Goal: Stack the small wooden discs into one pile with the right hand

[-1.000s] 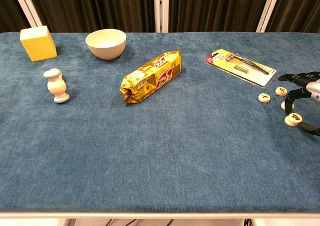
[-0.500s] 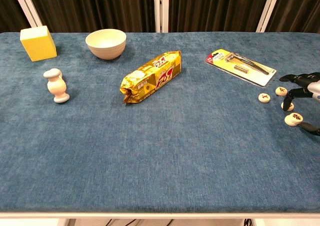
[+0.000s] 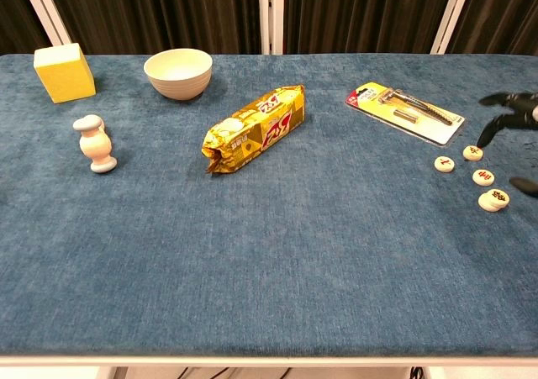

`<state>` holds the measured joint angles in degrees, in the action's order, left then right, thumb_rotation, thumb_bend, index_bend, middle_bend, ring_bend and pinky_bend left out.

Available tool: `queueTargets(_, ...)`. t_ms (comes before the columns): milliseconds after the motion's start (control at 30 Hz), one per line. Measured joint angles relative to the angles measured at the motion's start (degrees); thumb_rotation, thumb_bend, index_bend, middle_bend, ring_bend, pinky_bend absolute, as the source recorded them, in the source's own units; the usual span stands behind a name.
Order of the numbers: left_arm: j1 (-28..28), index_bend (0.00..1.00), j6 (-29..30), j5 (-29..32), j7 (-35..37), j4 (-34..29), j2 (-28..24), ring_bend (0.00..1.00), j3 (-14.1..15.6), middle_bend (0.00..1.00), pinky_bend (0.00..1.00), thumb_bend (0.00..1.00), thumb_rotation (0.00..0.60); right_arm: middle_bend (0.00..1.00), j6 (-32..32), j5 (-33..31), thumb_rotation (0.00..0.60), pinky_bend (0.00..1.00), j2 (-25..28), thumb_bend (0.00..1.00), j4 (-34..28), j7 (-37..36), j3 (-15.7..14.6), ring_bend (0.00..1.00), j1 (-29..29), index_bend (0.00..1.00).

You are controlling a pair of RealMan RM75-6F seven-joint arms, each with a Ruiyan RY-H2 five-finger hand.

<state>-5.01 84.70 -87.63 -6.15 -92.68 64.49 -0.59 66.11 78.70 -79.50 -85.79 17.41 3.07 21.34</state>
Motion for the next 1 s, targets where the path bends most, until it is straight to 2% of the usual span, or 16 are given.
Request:
queueTargets(167, 0.0, 0.05, -0.1, 0.1, 0.0, 0.0, 0.0, 0.00, 0.0, 0.00, 0.00, 0.09, 0.600, 0.01, -2.9, -4.3, 0.600, 0.00, 0.4, 0.28, -1.1, 2.4, 1.8, 0.00, 1.7, 0.28)
queueTargets(333, 0.0, 0.05, 0.0, 0.2, 0.2, 0.0, 0.0, 0.00, -0.1, 0.00, 0.00, 0.09, 0.600, 0.01, -6.7, -11.1, 0.600, 0.00, 0.1, 0.23, -2.1, 9.6, 3.8, 0.00, 4.7, 0.27)
queueTargets(533, 0.0, 0.05, -0.2, 0.5, 0.6, 0.3, 0.0, 0.00, -0.2, 0.00, 0.00, 0.09, 0.600, 0.03, -8.8, -18.5, 0.600, 0.00, -1.5, 0.22, -3.4, 15.4, 5.9, 0.00, 8.3, 0.27)
queueTargets(733, 0.0, 0.05, -0.3, 0.7, 0.8, 0.4, 0.0, 0.00, -0.2, 0.00, 0.00, 0.09, 0.600, 0.04, -9.3, -22.6, 0.600, 0.00, -3.7, 0.22, -2.6, 18.0, 6.3, 0.00, 10.5, 0.33)
queueTargets(1000, 0.0, 0.05, -0.3, 0.8, 0.8, 0.3, 0.0, 0.00, -0.2, 0.00, 0.00, 0.09, 0.600, 0.04, -8.2, -24.9, 0.600, 0.00, -5.5, 0.22, -1.2, 19.3, 5.4, 0.00, 11.5, 0.36)
